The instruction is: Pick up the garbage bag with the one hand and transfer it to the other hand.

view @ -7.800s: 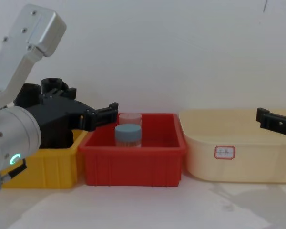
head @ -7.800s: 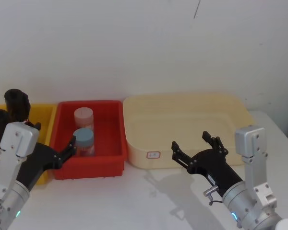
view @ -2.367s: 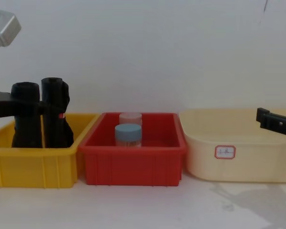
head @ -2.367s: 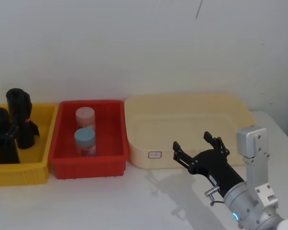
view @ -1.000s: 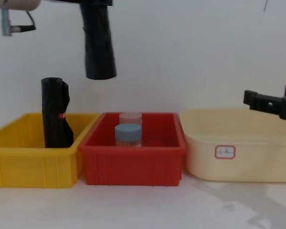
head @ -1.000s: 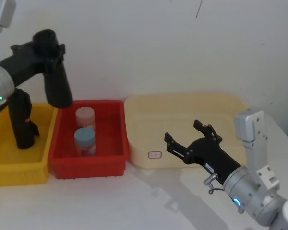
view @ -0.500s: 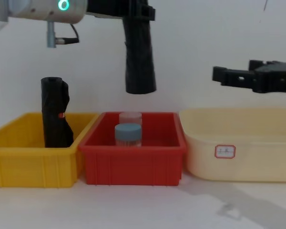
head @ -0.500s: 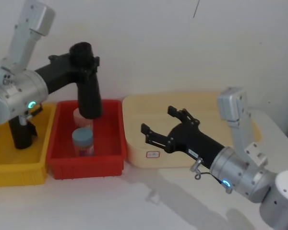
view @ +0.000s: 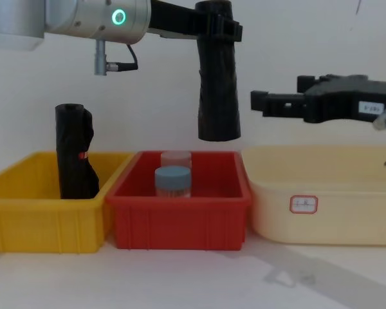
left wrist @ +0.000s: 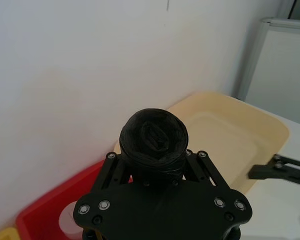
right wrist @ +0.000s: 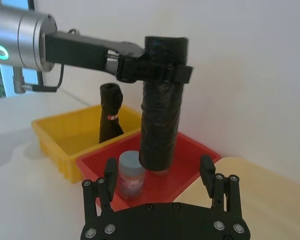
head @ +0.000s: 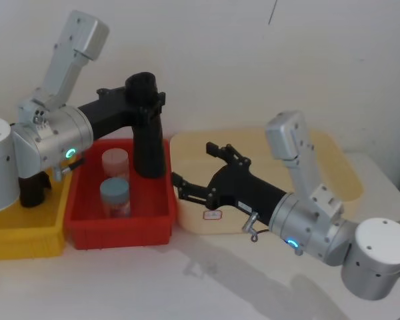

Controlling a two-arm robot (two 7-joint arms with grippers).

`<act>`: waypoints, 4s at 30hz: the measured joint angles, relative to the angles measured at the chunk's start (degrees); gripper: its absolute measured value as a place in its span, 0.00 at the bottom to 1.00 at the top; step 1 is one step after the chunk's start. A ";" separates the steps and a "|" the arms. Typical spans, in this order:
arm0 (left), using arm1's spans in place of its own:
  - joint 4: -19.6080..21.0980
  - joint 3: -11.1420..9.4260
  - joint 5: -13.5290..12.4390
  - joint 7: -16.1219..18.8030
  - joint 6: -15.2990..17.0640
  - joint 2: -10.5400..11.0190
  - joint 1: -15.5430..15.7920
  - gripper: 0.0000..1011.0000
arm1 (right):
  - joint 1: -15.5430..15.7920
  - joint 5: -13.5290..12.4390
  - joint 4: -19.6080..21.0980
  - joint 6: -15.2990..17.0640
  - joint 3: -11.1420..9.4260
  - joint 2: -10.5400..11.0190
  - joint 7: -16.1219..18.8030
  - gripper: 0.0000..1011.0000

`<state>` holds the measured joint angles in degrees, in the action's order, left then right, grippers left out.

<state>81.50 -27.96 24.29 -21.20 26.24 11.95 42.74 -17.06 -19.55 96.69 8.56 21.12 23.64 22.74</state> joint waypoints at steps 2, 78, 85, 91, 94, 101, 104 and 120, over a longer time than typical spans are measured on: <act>0.17 -0.19 0.10 -0.10 0.14 0.00 0.00 0.37 | -0.43 0.67 -0.45 0.09 0.50 -0.06 -0.03 0.99; 6.32 -3.88 2.96 -0.12 -2.78 3.37 -2.47 0.37 | -6.96 -3.84 -7.56 12.30 1.27 -7.34 2.47 0.99; 6.45 -4.10 3.58 -0.02 -3.05 3.02 -2.46 0.37 | -6.23 -7.19 -6.95 13.82 0.04 -8.87 2.75 0.99; 6.63 -4.22 4.24 -0.01 -3.18 2.82 -2.49 0.37 | -5.97 -9.07 -6.90 14.33 -0.66 -10.27 1.91 0.99; 6.69 -4.27 4.55 -0.04 -3.19 2.82 -2.52 0.37 | -5.95 -9.37 -6.97 14.30 -0.80 -10.78 1.16 0.99; 6.80 -4.41 5.15 -0.17 -3.21 2.99 -2.57 0.37 | -6.09 -9.41 -7.74 13.75 -0.82 -11.74 -0.79 0.99; 6.83 -4.47 5.32 -0.18 -3.28 3.08 -2.59 0.37 | -6.22 -9.37 -8.12 13.52 -0.73 -12.06 -1.45 0.99; 6.90 -4.71 5.76 -0.11 -3.65 3.40 -2.58 0.37 | -6.55 -9.10 -9.07 12.97 -0.41 -12.86 -3.19 0.68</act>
<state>88.40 -32.68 30.05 -21.31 22.59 15.35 40.16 -23.61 -28.65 87.63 21.53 20.70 10.78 19.55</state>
